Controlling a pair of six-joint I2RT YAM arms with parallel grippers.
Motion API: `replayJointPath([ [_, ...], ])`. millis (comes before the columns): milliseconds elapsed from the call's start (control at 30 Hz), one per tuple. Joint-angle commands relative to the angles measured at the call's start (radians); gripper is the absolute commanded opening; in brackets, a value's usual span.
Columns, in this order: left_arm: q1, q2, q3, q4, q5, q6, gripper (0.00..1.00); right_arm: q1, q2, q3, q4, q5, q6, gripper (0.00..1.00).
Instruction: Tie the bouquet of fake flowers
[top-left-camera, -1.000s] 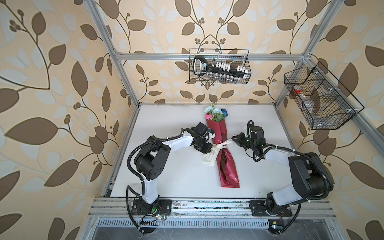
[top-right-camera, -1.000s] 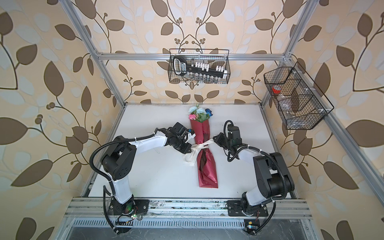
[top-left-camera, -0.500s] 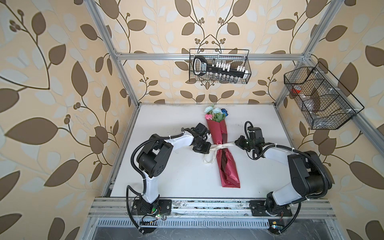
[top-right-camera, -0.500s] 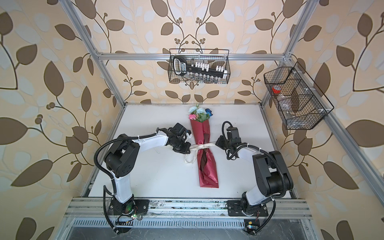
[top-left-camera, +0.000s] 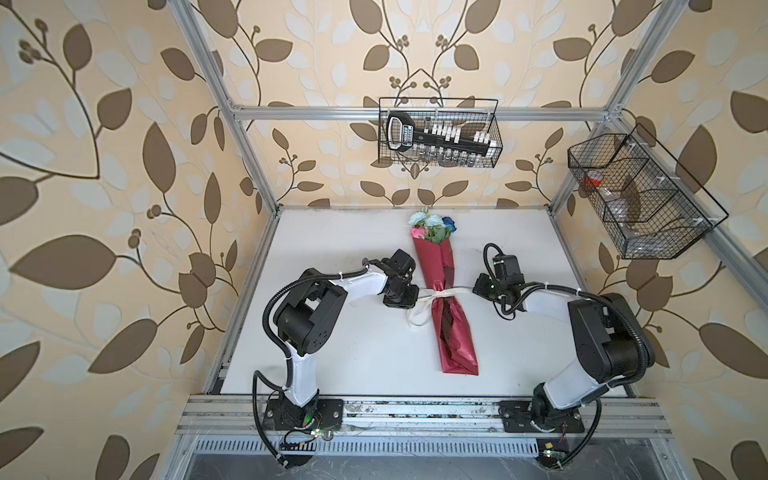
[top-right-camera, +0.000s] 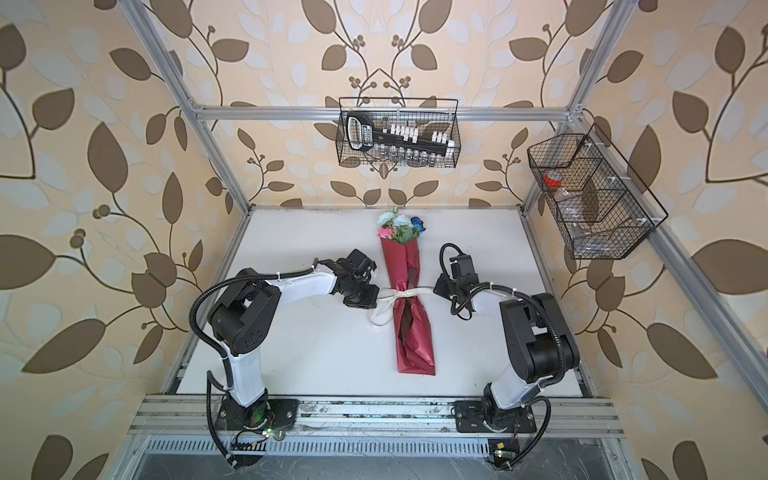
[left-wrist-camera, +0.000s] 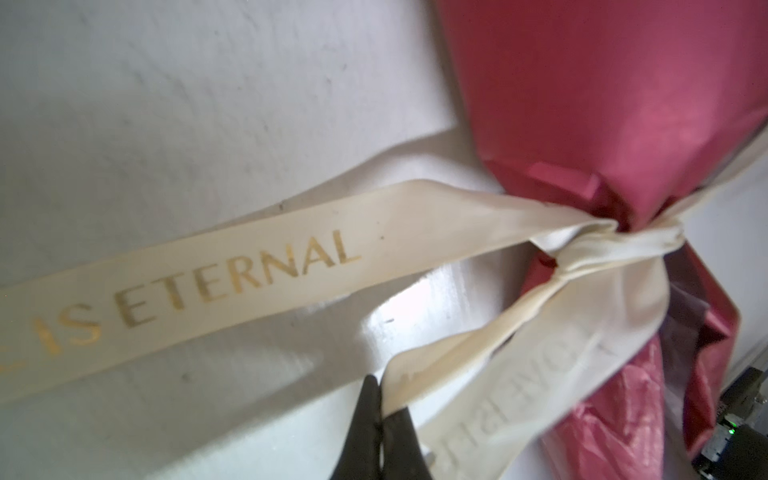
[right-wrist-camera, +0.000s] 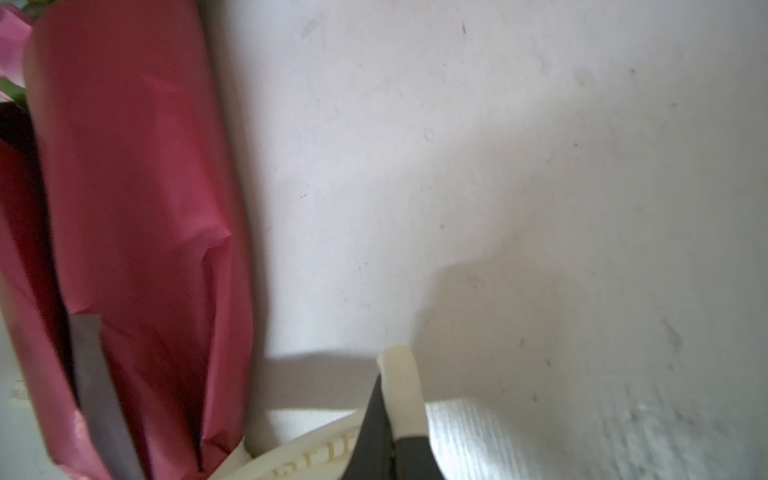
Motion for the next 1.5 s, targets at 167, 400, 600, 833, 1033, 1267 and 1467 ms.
replayJointPath([
  [167, 0.026, -0.019, -0.02, -0.094, -0.146, -0.074, 0.0, -0.006, 0.053, 0.034, -0.033, 0.144, -0.041, 0.0],
  [400, 0.028, -0.018, -0.017, -0.121, -0.204, -0.081, 0.0, -0.004, 0.076, 0.037, -0.029, 0.169, -0.041, 0.0],
  [600, 0.032, -0.022, -0.021, -0.139, -0.256, -0.093, 0.0, -0.005, 0.089, 0.042, -0.039, 0.199, -0.043, 0.0],
  [833, 0.017, -0.084, -0.03, -0.036, -0.112, -0.038, 0.0, 0.047, 0.031, 0.047, 0.024, 0.029, -0.05, 0.0],
  [1033, -0.004, -0.164, -0.008, 0.014, -0.01, -0.025, 0.41, 0.062, -0.058, 0.066, 0.053, -0.143, 0.0, 0.26],
  [1267, -0.004, -0.34, -0.034, -0.021, -0.048, -0.043, 0.97, 0.06, -0.204, 0.089, -0.008, -0.237, 0.02, 0.57],
  [1467, 0.012, -0.553, -0.082, -0.066, -0.161, -0.065, 0.99, 0.035, -0.356, 0.071, -0.086, -0.224, 0.017, 0.62],
])
